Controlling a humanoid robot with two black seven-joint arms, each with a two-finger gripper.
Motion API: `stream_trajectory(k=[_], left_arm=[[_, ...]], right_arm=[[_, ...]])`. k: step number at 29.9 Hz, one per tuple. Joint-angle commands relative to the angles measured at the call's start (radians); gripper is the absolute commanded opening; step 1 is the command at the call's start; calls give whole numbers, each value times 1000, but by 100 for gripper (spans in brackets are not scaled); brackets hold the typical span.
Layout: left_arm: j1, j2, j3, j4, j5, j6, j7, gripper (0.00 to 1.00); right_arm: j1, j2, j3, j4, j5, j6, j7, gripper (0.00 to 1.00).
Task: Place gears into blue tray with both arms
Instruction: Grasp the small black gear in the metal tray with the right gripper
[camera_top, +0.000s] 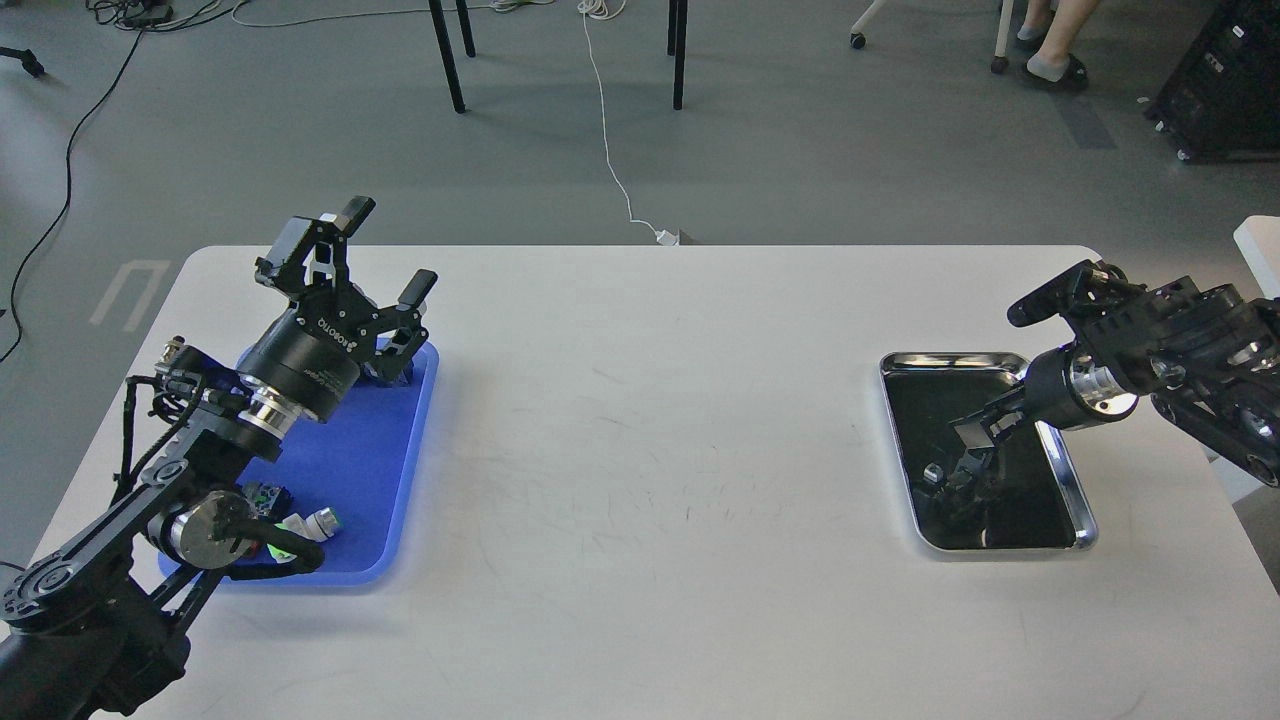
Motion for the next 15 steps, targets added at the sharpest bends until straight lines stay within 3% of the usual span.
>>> stream_trajectory(k=[1,15], left_arm=[[1,1,0,0,0,0,0,98],[3,3,0,0,0,-2,0,98]], right_arm=[[-4,11,0,-25,0,0,0,65],[-29,34,0,-59,0,0,0,60]])
